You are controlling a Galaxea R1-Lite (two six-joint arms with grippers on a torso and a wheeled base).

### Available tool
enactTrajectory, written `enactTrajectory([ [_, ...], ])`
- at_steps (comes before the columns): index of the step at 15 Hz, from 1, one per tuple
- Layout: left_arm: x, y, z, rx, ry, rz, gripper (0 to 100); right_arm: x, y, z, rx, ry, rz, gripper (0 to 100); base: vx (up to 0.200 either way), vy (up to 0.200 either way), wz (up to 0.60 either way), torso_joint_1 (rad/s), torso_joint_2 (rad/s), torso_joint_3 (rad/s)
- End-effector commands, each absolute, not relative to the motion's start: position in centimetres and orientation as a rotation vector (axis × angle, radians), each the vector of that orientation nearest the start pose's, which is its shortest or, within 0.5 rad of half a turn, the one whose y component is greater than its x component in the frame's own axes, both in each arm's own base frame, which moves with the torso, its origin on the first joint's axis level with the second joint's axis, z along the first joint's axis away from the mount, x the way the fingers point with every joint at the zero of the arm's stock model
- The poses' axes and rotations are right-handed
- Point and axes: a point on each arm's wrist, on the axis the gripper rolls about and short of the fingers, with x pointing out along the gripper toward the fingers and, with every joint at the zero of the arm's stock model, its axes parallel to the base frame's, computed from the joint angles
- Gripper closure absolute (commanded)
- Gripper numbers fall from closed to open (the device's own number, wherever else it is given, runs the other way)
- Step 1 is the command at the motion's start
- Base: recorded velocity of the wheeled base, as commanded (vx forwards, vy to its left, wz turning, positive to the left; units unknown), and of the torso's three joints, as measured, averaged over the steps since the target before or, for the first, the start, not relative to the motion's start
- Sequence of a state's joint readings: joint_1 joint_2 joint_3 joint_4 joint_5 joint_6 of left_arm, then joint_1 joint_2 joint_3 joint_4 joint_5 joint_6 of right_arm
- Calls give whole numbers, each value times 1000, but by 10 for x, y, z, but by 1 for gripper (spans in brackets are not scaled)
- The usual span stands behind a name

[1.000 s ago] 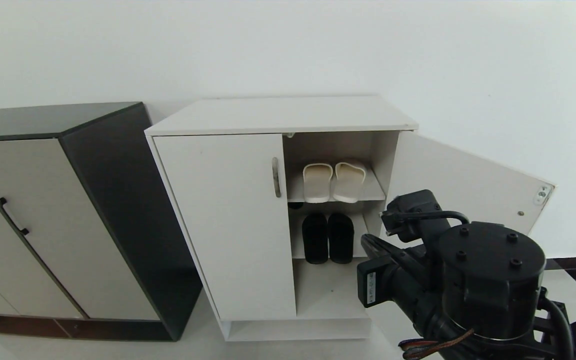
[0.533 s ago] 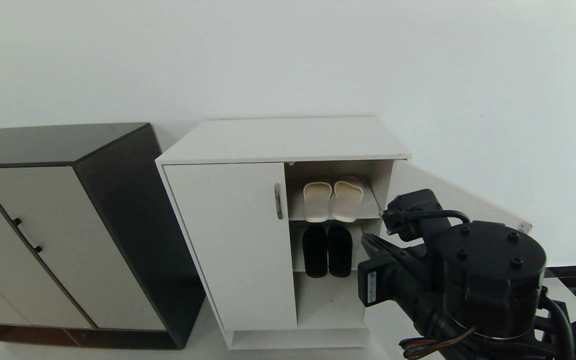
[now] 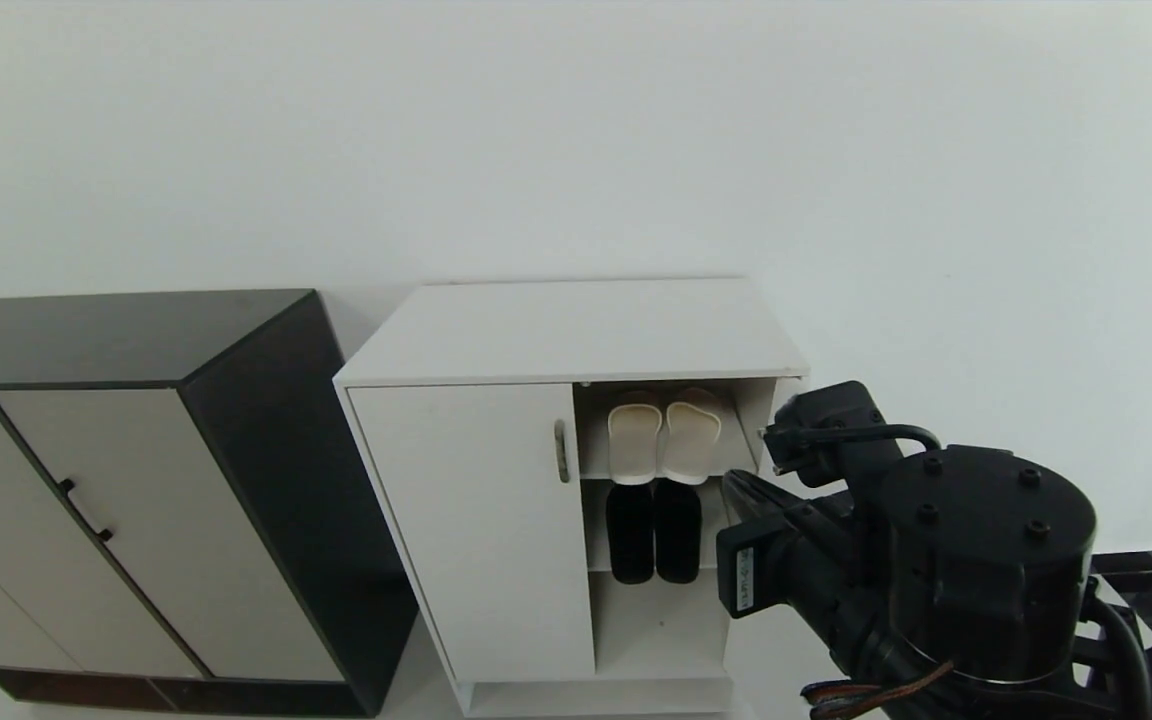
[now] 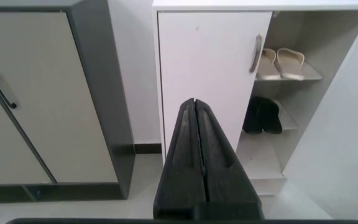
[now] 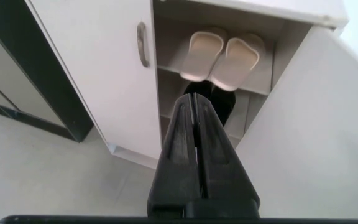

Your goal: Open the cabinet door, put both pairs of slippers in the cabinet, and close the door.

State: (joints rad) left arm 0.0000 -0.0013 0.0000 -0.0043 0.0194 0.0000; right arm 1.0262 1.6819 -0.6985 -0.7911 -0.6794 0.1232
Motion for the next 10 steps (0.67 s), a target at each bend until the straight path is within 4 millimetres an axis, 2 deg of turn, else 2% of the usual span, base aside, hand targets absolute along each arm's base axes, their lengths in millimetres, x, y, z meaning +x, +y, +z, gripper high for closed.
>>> enactTrajectory([
  [1, -23, 0, 76, 0, -5, 20, 100, 161, 239, 176, -23, 147, 339, 100, 0, 0, 0, 246, -549, -320],
  [5, -23, 0, 76, 0, -5, 20, 100, 159, 238, 174, -12, 141, 371, 100, 0, 0, 0, 245, -555, -309],
  [10, -23, 0, 76, 0, -5, 20, 100, 158, 236, 170, -40, 149, 383, 100, 0, 0, 0, 49, -103, -55],
])
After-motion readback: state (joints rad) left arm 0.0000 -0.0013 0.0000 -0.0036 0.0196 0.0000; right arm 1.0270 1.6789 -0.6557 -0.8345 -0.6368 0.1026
